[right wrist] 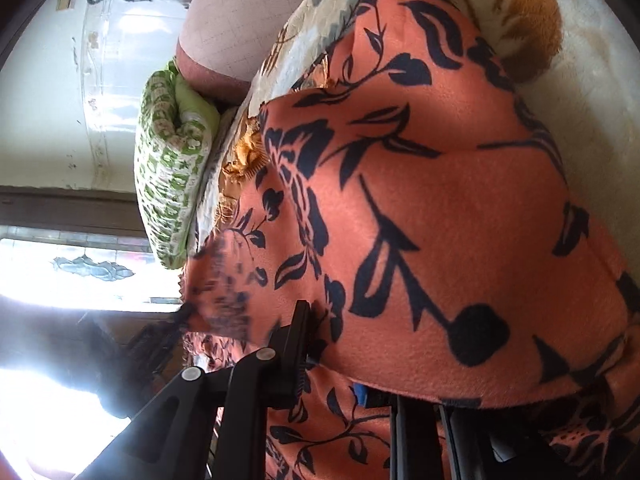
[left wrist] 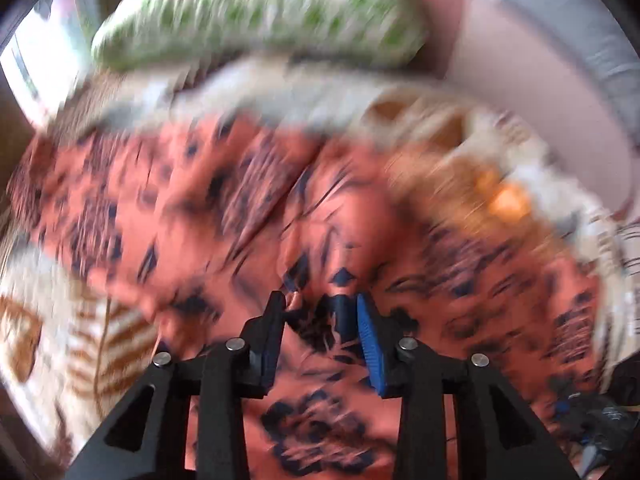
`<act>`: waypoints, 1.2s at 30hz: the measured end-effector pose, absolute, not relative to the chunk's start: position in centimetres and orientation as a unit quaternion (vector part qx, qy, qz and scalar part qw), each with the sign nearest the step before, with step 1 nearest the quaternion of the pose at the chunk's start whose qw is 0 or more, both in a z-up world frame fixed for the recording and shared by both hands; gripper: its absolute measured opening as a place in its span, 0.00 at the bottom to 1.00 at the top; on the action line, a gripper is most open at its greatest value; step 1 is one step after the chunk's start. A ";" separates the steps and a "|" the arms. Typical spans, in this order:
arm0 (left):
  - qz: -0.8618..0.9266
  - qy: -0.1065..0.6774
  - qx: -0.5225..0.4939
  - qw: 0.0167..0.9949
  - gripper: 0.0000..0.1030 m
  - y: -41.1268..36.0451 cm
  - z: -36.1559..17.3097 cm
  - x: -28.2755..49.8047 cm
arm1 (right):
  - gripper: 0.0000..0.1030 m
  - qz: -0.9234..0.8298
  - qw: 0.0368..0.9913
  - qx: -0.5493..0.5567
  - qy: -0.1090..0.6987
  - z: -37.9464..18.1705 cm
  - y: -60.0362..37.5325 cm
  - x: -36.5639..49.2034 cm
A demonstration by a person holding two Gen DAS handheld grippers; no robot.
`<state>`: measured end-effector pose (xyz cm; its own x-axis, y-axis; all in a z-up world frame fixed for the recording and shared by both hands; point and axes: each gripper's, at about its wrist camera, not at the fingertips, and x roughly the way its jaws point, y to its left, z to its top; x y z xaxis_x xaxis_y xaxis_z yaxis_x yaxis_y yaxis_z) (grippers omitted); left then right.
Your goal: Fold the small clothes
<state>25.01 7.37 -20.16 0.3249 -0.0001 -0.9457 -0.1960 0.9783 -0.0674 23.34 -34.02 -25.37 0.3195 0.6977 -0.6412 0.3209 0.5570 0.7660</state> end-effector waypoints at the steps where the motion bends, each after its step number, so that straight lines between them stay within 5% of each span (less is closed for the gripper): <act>1: 0.065 0.580 -0.100 0.806 0.40 8.1 -20.4 24.8 | 0.20 0.142 0.671 0.452 0.570 -25.4 -34.2 23.4; 3: 0.082 0.563 -0.126 0.812 0.49 9.6 -19.9 23.9 | 0.20 0.146 0.664 0.455 0.575 -25.5 -34.4 23.5; 10: 0.176 0.511 -0.101 0.835 0.48 11.4 -16.1 22.8 | 0.20 0.144 0.665 0.455 0.575 -25.6 -34.2 23.6; 18: 0.169 0.571 0.042 0.802 0.58 5.4 -21.2 26.1 | 0.22 0.267 0.631 0.420 0.596 -24.0 -32.5 24.0; 25: 0.196 0.554 0.028 0.808 0.63 7.5 -20.1 25.4 | 0.22 0.257 0.717 0.421 0.493 -20.0 -34.9 24.3; 27: 0.208 0.556 0.036 0.804 0.63 8.6 -20.3 25.3 | 0.34 0.169 0.742 0.405 0.506 -21.1 -35.9 24.5; 28: 0.213 0.562 0.031 0.799 0.63 9.4 -20.5 25.2 | 0.53 0.127 0.745 0.390 0.525 -22.3 -36.2 24.5; 36: 0.212 0.551 -0.047 0.805 0.63 16.7 -17.8 20.9 | 0.49 0.146 0.782 0.377 0.474 -20.2 -35.6 23.8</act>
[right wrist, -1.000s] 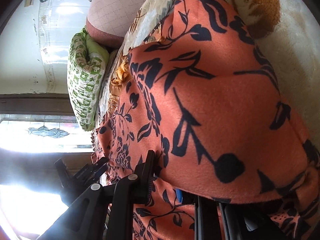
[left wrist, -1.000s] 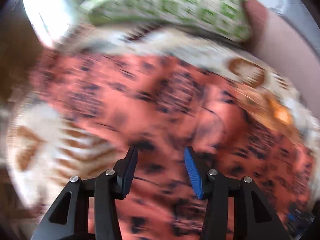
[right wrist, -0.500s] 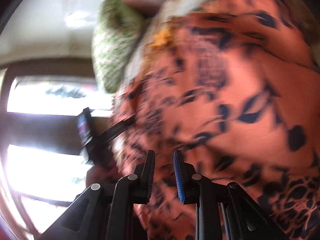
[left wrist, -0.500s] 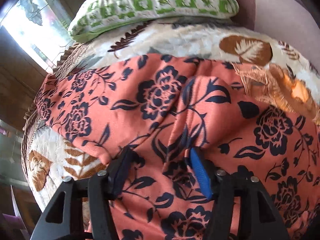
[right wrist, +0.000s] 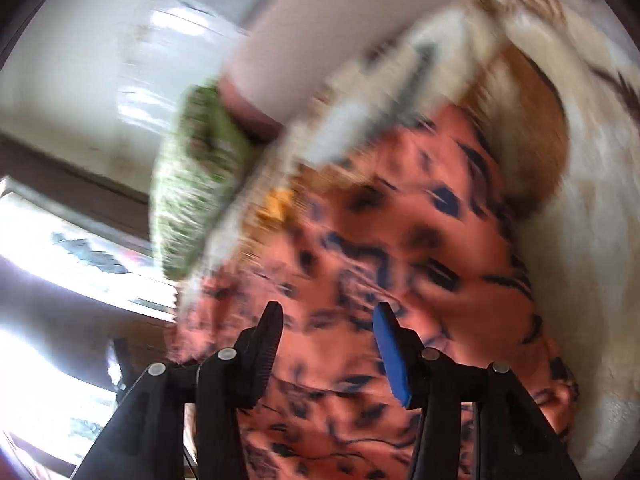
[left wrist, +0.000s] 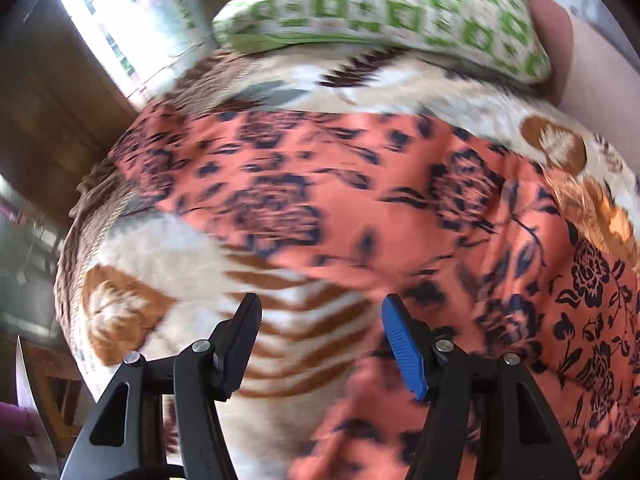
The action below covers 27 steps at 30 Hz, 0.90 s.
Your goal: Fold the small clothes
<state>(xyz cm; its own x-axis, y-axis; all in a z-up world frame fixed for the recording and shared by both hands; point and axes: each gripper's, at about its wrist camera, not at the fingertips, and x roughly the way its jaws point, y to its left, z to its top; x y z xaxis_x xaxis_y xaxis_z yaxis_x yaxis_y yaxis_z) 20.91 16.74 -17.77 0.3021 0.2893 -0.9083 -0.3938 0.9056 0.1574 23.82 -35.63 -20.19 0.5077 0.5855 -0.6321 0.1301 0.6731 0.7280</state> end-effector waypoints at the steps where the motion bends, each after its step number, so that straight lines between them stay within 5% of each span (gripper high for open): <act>1: 0.216 0.551 -0.058 0.804 0.63 17.6 -17.3 20.3 | 0.51 0.135 0.781 0.365 0.489 -20.7 -35.2 24.0; 3: 0.236 0.546 -0.090 0.799 0.63 21.2 -16.4 18.8 | 0.53 0.109 0.751 0.343 0.553 -23.1 -34.2 24.7; 15: 0.293 0.479 -0.336 0.756 0.65 41.7 -15.6 15.4 | 0.49 0.165 0.794 0.326 0.486 -20.3 -29.8 24.1; 27: 0.262 0.403 -0.459 0.747 0.63 46.4 -19.4 19.0 | 0.49 0.178 0.809 0.283 0.483 -20.7 -27.9 23.6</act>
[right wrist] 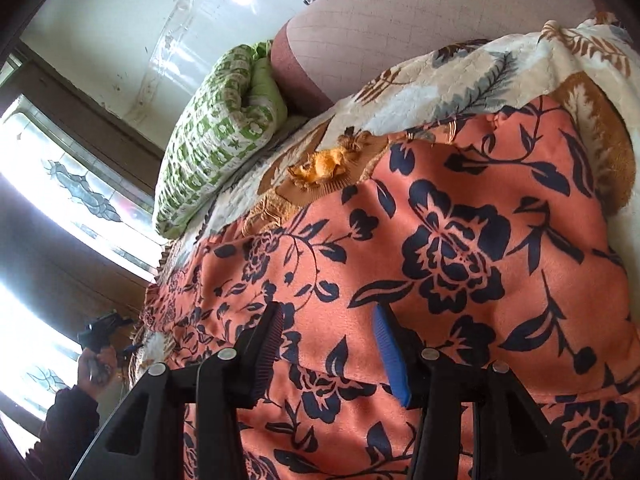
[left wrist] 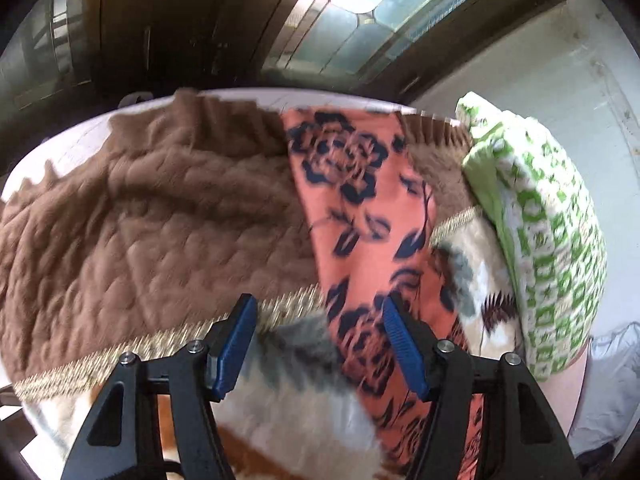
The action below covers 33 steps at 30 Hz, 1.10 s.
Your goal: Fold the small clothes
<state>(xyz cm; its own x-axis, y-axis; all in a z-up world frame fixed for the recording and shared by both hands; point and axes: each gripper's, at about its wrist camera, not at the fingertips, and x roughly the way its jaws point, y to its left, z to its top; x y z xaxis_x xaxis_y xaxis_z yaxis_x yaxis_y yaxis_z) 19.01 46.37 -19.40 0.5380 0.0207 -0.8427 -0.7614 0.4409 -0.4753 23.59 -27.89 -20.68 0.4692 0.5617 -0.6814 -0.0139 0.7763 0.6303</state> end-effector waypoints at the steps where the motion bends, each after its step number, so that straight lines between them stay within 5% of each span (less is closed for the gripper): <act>1: 0.254 0.395 -0.466 0.750 0.63 46.7 -19.6 19.4 | 0.49 0.178 0.809 0.281 0.484 -20.7 -27.8 23.6; 8: 0.254 0.384 -0.452 0.764 0.55 47.7 -21.1 22.0 | 0.49 0.178 0.810 0.272 0.488 -21.2 -27.6 23.7; 13: 0.271 0.374 -0.443 0.768 0.21 47.5 -21.4 22.3 | 0.49 0.179 0.814 0.264 0.485 -21.2 -27.4 23.8; 14: 0.272 0.375 -0.438 0.770 0.07 47.5 -21.5 22.4 | 0.49 0.179 0.815 0.263 0.485 -21.2 -27.4 23.8; 23: 0.211 0.358 -0.330 0.848 0.05 39.3 -14.9 24.3 | 0.49 0.171 0.819 0.279 0.471 -20.7 -28.1 23.8; 33: -0.043 0.378 -0.139 0.914 0.05 11.7 -7.9 25.7 | 0.49 0.166 0.821 0.322 0.441 -19.2 -30.3 23.5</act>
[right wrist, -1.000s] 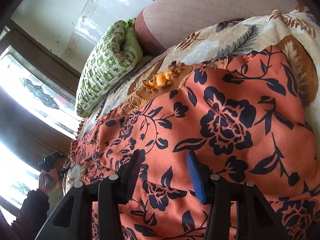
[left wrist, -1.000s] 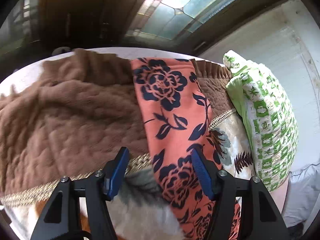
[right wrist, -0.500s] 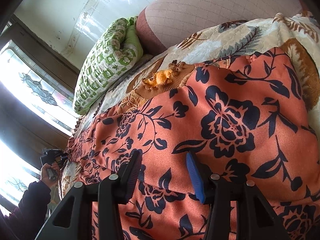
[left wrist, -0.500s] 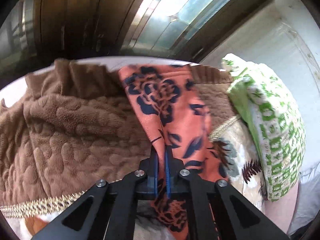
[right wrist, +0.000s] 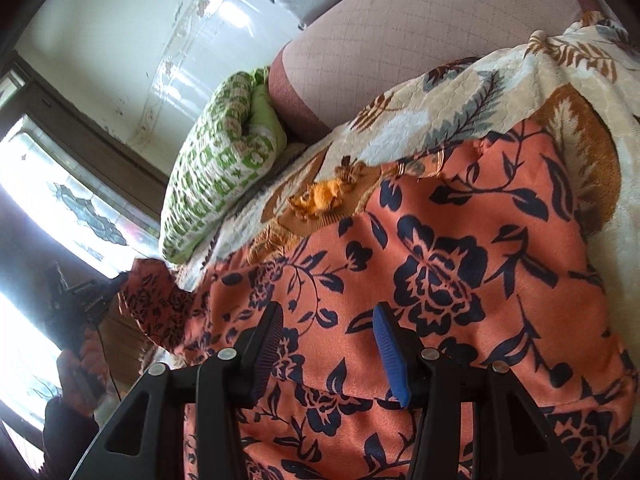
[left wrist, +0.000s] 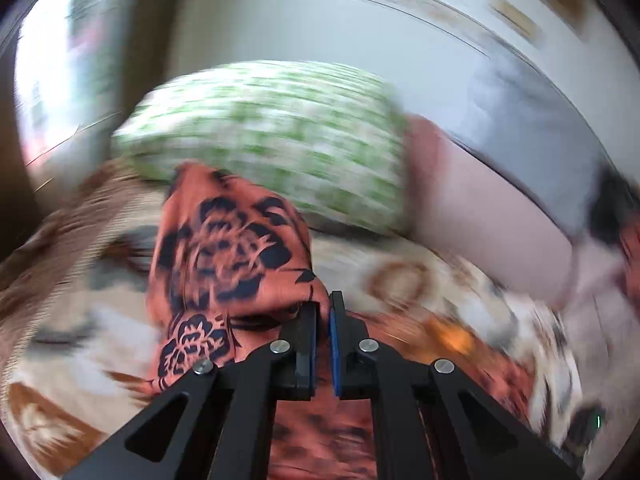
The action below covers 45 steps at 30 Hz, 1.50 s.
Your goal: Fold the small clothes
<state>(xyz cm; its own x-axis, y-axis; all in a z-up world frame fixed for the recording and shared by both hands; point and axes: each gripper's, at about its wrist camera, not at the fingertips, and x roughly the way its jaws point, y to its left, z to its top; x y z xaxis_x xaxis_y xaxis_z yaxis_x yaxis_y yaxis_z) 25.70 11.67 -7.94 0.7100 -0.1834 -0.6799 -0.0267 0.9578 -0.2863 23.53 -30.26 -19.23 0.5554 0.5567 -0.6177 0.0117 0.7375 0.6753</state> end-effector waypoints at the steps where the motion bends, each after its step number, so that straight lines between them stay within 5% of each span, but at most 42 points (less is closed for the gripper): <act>1: -0.068 0.384 -0.127 0.912 0.05 9.0 -8.2 25.3 | 0.49 0.166 0.821 0.326 0.438 -19.1 -30.5 23.5; 9: -0.190 0.502 -0.133 0.833 0.05 -6.0 -17.8 24.3 | 0.49 0.174 0.793 0.410 0.416 -19.1 -33.9 23.9; 12: -0.202 0.552 -0.106 0.802 0.06 -8.5 -21.3 22.2 | 0.65 0.167 0.774 0.439 0.424 -19.8 -34.7 24.2; 14: -0.206 0.552 -0.098 0.802 0.08 -8.8 -21.4 21.2 | 0.67 0.169 0.764 0.450 0.431 -20.4 -34.8 24.5; 20: -0.161 0.445 -0.033 0.880 0.52 -3.6 -14.4 18.3 | 0.67 0.201 0.737 0.476 0.436 -20.8 -33.6 25.3; 27: 0.034 0.428 -0.137 0.893 0.55 10.2 -14.9 19.2 | 0.65 0.162 0.743 0.450 0.469 -22.4 -31.8 27.0; 31: 0.064 0.460 -0.230 0.855 0.54 15.3 -17.3 19.3 | 0.55 0.164 0.756 0.406 0.486 -23.0 -29.7 28.3; 33: 0.068 0.460 -0.260 0.847 0.54 16.5 -17.8 19.2 | 0.40 0.158 0.765 0.396 0.483 -22.9 -28.9 28.8; 35: 0.078 0.451 -0.278 0.845 0.54 17.6 -17.9 19.0 | 0.10 0.135 0.784 0.365 0.483 -22.6 -28.5 28.7; 45: 0.072 0.458 -0.337 0.820 0.54 18.2 -20.3 21.0 | 0.09 0.122 0.872 0.313 0.355 -13.0 -30.7 24.5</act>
<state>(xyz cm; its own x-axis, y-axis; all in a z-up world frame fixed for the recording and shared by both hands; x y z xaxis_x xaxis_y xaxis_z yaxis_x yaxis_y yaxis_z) 21.00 18.22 -20.26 0.5707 -0.1896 -0.7990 -0.4269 0.7627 -0.4859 24.53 -30.67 -12.96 0.7182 0.4352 -0.5430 0.0094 0.7742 0.6329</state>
